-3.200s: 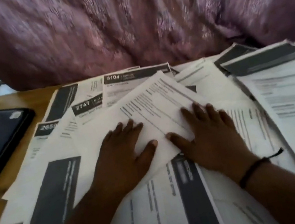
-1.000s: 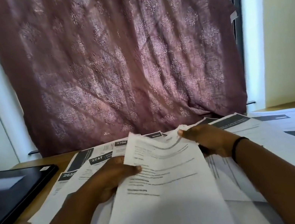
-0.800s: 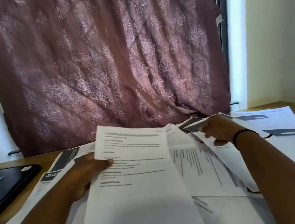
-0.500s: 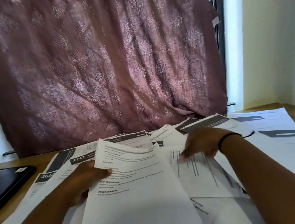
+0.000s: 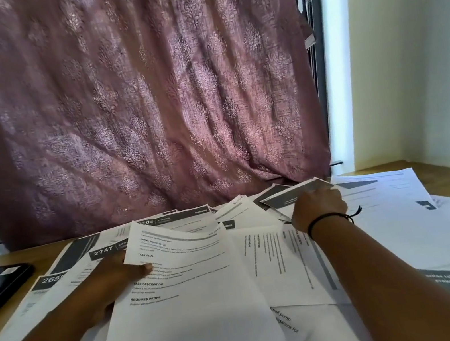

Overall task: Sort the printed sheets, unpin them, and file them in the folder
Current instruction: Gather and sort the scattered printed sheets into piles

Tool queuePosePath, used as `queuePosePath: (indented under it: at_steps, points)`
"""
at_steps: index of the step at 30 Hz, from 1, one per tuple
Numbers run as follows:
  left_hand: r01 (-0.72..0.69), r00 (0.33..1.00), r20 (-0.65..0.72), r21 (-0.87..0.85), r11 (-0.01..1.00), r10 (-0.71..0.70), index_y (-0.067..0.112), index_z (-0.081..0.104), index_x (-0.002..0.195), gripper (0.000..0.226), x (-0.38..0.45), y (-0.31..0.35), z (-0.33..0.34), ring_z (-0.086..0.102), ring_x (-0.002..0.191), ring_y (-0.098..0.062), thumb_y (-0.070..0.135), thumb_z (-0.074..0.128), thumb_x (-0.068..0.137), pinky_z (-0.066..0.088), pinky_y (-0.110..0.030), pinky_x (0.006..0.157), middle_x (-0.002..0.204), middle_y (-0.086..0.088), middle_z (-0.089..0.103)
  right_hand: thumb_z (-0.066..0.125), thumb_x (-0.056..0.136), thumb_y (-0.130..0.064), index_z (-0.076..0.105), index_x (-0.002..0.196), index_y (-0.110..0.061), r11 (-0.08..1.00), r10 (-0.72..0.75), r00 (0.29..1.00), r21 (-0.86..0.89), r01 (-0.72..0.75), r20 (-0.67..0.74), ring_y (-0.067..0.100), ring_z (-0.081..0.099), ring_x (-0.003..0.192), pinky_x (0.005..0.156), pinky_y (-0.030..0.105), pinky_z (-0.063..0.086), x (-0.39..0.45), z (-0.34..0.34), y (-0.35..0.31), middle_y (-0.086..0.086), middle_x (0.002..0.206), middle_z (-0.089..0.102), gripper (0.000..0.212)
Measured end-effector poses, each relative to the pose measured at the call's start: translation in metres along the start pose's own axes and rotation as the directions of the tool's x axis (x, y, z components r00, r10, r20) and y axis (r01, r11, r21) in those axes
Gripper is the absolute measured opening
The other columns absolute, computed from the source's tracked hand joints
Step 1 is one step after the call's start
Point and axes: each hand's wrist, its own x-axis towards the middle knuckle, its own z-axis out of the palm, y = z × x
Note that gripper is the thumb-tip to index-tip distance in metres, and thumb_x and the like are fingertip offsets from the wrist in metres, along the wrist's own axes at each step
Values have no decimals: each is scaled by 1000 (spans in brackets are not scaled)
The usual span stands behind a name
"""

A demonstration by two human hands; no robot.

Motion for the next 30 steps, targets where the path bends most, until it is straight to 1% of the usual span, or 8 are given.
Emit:
queuePosePath:
  at_steps: [3,9,13,16,19,23,27,30]
  points:
    - [-36,999,-23,-13,999,36,19,63,92,18,0,1,5,71,65,-11,1,62,89,51,-22,49,69,8,74,44,92,-21,56,129,-15,993,-55,992,-98,66,110,27,55,120,95,36,46,1,2,7,9,132,57,39]
    - [-127,992,-14,23,992,128,23,61,92,24,4,-2,5,68,61,0,0,63,88,48,-13,49,65,17,71,45,92,-18,57,127,-14,999,-28,999,-27,28,18,29,55,119,94,37,46,3,6,5,10,130,58,37]
    - [-147,989,12,36,989,146,24,63,98,29,7,-4,4,72,75,-9,-3,63,86,53,-22,59,83,10,75,50,90,-33,50,135,-21,996,73,997,54,-73,18,31,42,128,100,43,40,11,6,16,10,140,43,47]
    - [-148,989,1,24,989,148,21,64,106,32,8,-6,3,73,84,-16,-3,65,85,55,-27,65,97,2,75,51,87,-24,53,132,-18,986,150,987,62,-154,65,32,47,125,100,43,41,17,8,30,11,138,47,46]
    - [-130,991,5,39,991,130,21,62,111,34,12,-9,3,71,89,-18,0,67,85,55,-28,69,98,4,74,47,88,-14,58,126,-15,993,120,989,-27,-118,87,30,55,120,97,39,44,15,13,31,11,131,57,40]
    - [-123,992,12,71,990,123,20,55,124,51,16,-10,-1,67,102,-21,12,77,79,54,-40,90,115,0,69,44,92,-10,58,126,-11,997,74,997,0,-74,-13,30,57,117,94,37,46,18,14,31,12,128,60,37]
    - [-147,988,-37,34,989,148,23,42,124,56,15,-8,6,58,87,-5,-2,69,82,47,-17,71,113,5,63,46,92,-11,61,117,-7,980,68,987,196,-39,-146,36,60,109,89,38,46,22,0,36,18,118,63,29]
    - [-123,991,-73,-111,986,115,25,26,145,84,17,-9,8,55,111,-25,-6,69,80,44,-38,98,137,-9,53,53,90,-13,64,104,-5,963,-2,955,258,82,-295,37,64,95,73,34,43,10,-25,20,19,103,67,19]
